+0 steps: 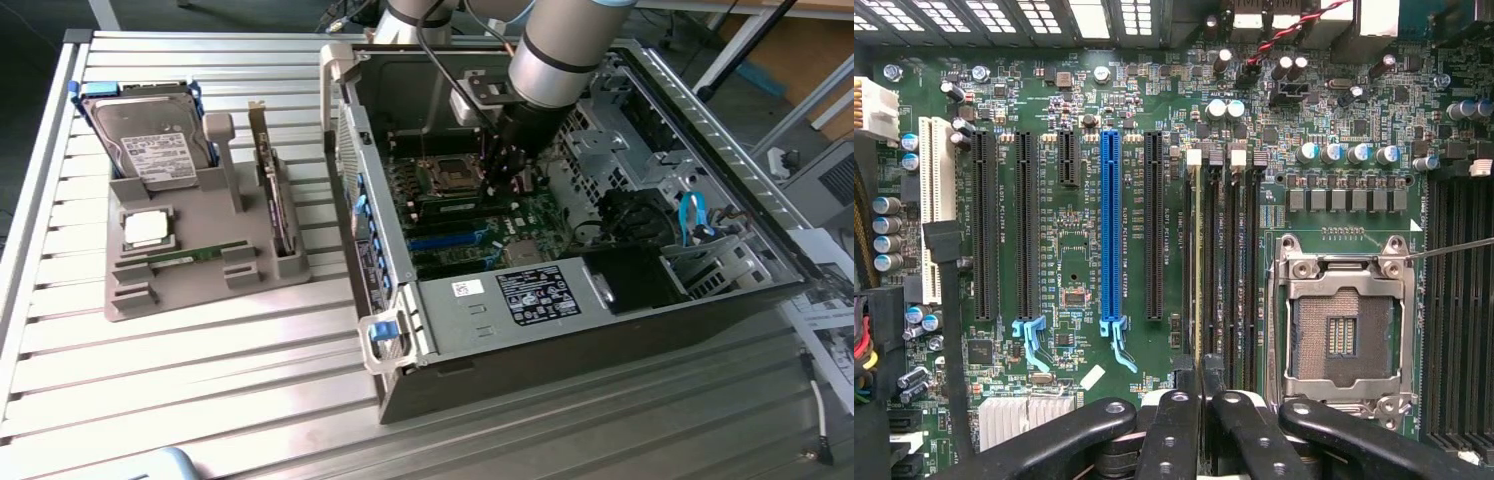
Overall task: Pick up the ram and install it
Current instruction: 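Insert the ram into the slot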
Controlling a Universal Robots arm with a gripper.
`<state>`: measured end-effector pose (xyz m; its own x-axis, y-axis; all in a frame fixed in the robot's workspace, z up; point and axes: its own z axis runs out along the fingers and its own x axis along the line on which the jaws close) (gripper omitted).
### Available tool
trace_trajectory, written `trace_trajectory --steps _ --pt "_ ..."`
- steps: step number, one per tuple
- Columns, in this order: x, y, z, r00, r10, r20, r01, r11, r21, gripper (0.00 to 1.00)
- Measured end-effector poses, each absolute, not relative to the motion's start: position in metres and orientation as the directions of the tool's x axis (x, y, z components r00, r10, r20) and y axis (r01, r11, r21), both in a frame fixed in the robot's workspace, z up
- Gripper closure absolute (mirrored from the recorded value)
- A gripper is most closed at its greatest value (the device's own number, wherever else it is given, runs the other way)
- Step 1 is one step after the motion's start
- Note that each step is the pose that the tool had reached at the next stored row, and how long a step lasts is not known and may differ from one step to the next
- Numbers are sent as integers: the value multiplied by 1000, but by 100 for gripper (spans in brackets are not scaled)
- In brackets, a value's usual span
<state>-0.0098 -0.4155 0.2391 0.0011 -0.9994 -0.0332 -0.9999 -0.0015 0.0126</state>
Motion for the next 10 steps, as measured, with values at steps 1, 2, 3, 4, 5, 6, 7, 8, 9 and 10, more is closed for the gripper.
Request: trace_trajectory --steps 1,2,3,4,5,6,7,8,9,10 --pt "-10 -416 239 1 -999 -33 -1000 -1 13 88" --pt "-10 -416 239 1 -999 -33 -1000 -1 13 88" --pt "-10 -416 239 1 -999 -33 -1000 -1 13 88" --pt "-10 -416 239 1 -999 -33 -1000 -1 13 88" --pt "-10 -416 239 1 -999 -33 -1000 -1 13 88" --pt "-10 -416 239 1 -999 -33 -1000 -1 13 88" --pt "-10 -416 239 1 -999 -33 -1000 -1 13 88" --pt "-10 -416 238 -1 -999 -33 -1000 1 13 88" --pt "-10 -416 238 -2 -999 -33 -1000 1 13 88" --pt "-10 -416 238 -2 -999 -33 -1000 1 13 88"
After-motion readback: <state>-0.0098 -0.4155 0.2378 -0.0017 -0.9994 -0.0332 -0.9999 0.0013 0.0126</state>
